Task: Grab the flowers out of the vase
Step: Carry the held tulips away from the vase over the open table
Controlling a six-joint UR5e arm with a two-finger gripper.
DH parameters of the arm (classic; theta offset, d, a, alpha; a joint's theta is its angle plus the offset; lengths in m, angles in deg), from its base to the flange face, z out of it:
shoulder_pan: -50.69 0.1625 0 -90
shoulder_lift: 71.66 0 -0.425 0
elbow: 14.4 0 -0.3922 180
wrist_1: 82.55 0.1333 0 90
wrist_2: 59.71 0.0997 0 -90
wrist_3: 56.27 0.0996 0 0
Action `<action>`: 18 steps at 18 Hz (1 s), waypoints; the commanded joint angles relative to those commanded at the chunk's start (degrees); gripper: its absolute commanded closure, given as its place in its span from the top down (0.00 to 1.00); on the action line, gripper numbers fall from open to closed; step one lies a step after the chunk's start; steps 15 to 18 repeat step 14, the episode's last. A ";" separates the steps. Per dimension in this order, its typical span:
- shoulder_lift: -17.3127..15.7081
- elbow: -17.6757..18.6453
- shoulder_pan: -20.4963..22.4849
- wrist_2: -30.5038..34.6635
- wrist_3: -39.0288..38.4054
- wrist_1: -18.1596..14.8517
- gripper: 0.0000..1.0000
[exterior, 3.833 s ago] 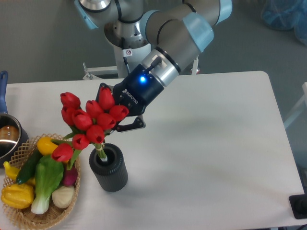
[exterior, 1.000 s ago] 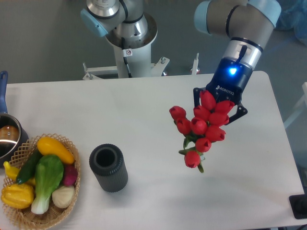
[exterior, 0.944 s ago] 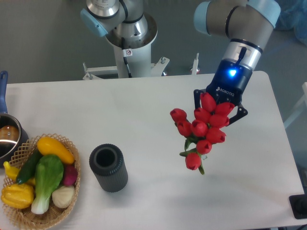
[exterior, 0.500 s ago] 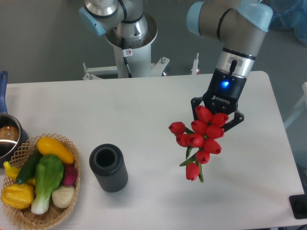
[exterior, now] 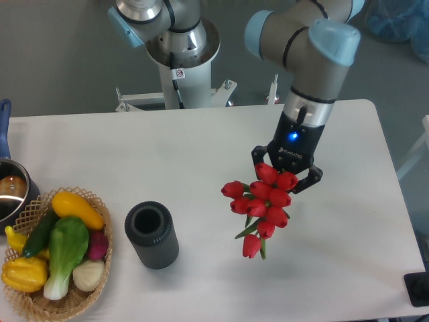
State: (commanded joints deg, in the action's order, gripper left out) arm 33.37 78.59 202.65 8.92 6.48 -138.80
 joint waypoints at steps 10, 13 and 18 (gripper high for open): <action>0.88 -1.23 -6.32 18.19 1.05 -4.40 0.18; 1.32 -1.49 -7.29 20.58 1.23 -4.22 0.18; 1.49 -1.49 -7.38 20.93 1.23 -4.31 0.18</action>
